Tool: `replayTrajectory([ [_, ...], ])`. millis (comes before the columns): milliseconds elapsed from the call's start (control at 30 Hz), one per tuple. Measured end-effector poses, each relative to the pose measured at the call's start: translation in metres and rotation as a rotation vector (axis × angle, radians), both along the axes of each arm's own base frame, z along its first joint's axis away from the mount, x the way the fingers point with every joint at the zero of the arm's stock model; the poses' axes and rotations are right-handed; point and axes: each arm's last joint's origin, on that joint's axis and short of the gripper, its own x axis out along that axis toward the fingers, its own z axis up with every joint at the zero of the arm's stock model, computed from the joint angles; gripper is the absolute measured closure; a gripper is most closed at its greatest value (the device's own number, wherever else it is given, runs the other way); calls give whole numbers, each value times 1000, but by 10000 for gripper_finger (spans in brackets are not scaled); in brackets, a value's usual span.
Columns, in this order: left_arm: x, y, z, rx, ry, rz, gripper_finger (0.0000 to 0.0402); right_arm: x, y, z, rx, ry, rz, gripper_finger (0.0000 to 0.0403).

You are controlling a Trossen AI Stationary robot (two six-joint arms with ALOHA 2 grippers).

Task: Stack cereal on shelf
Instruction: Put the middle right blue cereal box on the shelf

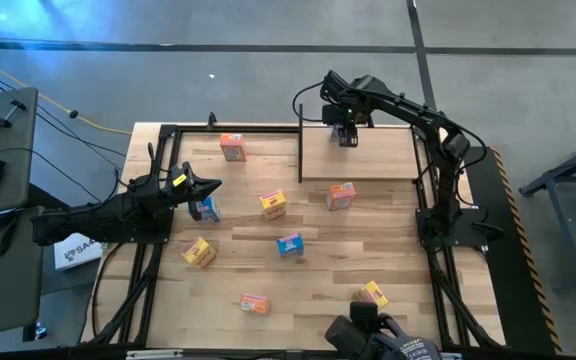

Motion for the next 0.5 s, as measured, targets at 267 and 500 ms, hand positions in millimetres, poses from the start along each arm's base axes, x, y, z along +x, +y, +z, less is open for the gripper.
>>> replayTrajectory([
  [267,0,0,0,0,0,0,401,2,-1,1,-11,-19,2,164],
  [500,0,0,0,0,0,0,401,1,-1,3,-19,-28,13,164],
])
